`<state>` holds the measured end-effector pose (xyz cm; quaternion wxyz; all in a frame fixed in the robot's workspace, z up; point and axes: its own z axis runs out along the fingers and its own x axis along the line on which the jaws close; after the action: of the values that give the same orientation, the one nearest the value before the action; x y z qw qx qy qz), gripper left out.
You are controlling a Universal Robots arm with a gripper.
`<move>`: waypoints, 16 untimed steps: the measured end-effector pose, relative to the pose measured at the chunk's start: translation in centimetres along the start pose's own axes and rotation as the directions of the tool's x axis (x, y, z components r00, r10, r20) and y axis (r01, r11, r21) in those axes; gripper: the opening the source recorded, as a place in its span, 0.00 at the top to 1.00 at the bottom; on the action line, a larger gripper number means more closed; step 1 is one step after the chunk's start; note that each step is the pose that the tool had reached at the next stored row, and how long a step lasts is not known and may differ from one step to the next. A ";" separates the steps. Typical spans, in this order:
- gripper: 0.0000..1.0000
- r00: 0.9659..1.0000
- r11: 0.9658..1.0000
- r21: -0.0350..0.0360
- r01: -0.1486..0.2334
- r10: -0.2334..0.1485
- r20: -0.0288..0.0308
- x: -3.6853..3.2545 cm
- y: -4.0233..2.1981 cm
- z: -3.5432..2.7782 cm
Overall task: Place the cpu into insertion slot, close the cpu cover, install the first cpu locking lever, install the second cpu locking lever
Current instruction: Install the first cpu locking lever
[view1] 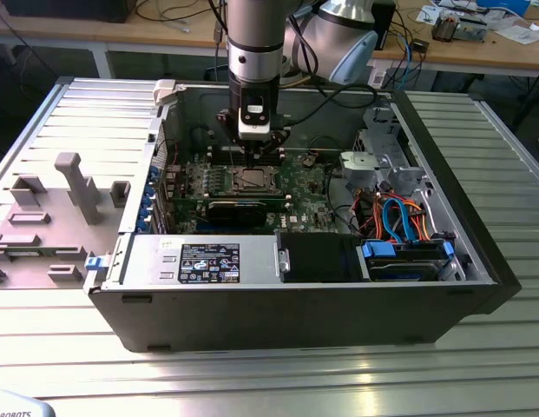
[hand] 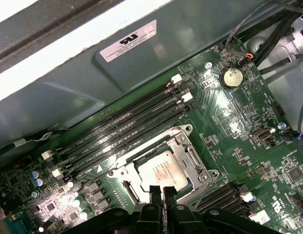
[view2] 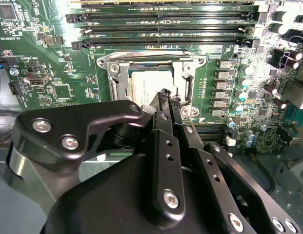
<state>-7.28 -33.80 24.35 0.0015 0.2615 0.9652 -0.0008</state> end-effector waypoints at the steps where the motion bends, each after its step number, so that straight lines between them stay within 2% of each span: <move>1: 0.84 1.000 1.000 0.000 0.001 -0.001 0.000 0.00 0.00 0.00; 16: 0.84 1.000 1.000 0.000 0.011 -0.011 0.000 0.00 0.00 0.00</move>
<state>-7.28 -33.80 24.35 0.0015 0.2563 0.9666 -0.0008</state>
